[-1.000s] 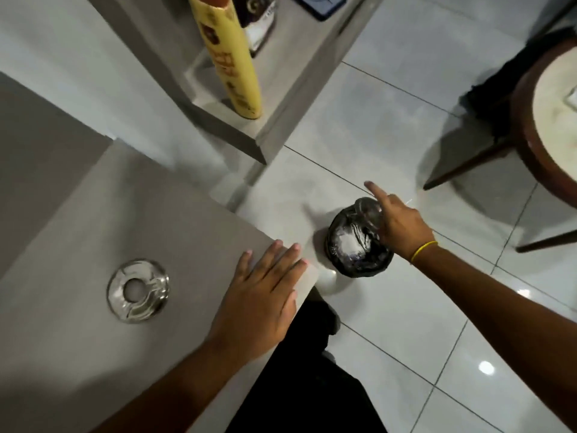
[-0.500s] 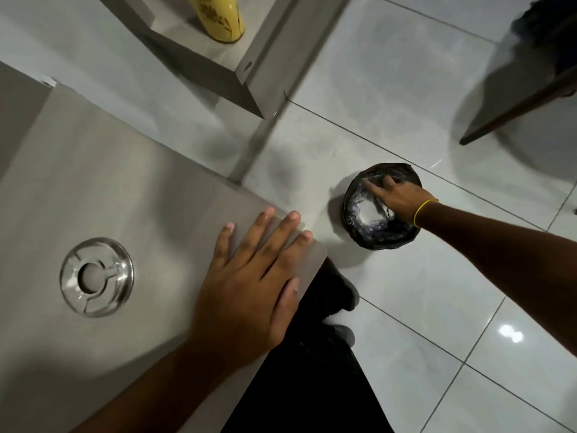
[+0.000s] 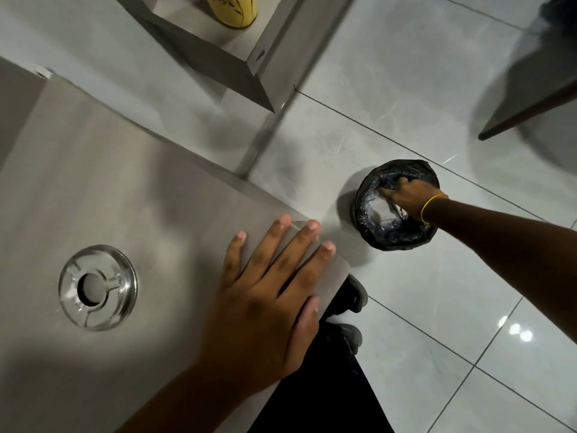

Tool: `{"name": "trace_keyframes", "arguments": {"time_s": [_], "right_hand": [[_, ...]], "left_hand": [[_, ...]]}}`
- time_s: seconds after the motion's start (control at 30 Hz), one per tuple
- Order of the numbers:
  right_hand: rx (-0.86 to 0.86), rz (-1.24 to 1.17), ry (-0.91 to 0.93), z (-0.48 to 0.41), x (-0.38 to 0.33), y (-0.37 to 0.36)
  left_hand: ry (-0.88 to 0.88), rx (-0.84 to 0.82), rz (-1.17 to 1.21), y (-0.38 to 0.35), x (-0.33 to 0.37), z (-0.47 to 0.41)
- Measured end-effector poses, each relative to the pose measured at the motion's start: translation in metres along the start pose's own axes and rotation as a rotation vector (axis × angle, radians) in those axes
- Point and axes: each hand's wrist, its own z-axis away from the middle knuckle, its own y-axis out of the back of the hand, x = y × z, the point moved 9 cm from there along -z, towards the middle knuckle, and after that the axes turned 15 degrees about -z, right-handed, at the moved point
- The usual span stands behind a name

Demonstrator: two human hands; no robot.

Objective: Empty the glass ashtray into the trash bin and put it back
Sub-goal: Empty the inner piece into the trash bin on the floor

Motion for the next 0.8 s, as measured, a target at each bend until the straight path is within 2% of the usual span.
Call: {"name": "trace_keyframes", "arguments": {"time_s": [0.1,0.23,0.37,0.5,0.67,0.8], "right_hand": [[-0.001,-0.052,0.01,-0.001,-0.004,-0.001],[-0.01,0.086,0.003,-0.008,-0.008,-0.001],[-0.02,0.018,-0.004,-0.012,-0.008,-0.002],[-0.008,0.07,-0.013,-0.019,-0.007,-0.003],[-0.035,0.1,0.06,-0.02,-0.02,-0.006],[-0.009,-0.107,-0.047,-0.019,-0.011,-0.002]], "left_hand": [[-0.003,-0.031,0.007,-0.001,0.0,-0.001],[-0.013,-0.04,0.015,-0.001,-0.002,-0.002],[-0.015,-0.035,0.035,-0.001,-0.002,-0.003],[-0.011,-0.027,0.041,0.0,-0.002,-0.003],[-0.005,-0.005,0.045,0.001,-0.002,-0.001],[-0.002,0.013,0.038,0.0,0.0,0.0]]}}
